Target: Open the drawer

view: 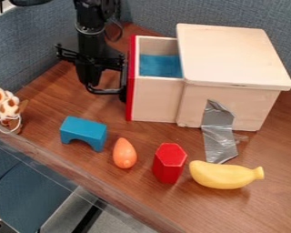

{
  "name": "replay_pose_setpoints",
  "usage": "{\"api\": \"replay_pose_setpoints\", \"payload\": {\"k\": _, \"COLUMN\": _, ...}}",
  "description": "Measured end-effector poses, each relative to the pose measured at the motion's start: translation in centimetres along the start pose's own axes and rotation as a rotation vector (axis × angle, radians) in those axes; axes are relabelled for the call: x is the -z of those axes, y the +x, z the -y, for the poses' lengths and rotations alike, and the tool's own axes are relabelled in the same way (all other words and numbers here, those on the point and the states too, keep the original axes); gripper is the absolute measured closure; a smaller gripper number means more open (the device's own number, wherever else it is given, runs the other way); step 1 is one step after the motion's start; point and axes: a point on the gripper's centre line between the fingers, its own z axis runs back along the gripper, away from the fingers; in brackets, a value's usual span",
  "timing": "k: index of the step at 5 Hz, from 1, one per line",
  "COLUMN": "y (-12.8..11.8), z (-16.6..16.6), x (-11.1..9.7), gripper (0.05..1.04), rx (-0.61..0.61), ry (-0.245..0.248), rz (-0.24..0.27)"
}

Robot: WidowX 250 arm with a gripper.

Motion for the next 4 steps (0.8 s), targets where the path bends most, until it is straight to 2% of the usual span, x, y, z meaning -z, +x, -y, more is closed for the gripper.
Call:
{"api": "replay_pose_setpoints", "payload": {"k": 1, "y": -0.33, "z": -0.21, "x": -0.01, "gripper": 0.645, "rx": 0.020, "ry": 0.002, "rz": -0.024}}
{"api": "replay_pose_setpoints", "payload": {"k": 2, "y": -0.31, "z": -0.20, "x": -0.05, "gripper": 0.337, "rx": 0.021, "ry": -0.005, "rz": -0.028}}
{"api": "replay_pose_setpoints", "payload": {"k": 3, "y": -0.37, "z": 0.00, "x": -0.06, "gripper": 0.095, "rx": 0.035, "ry": -0.018, "rz": -0.031}}
{"api": "replay_pose_setpoints", "payload": {"k": 4, "y": -0.34, "z": 0.19, "x": -0.06, "gripper": 0.080, "rx": 0.054, "ry": -0.030, "rz": -0.029}}
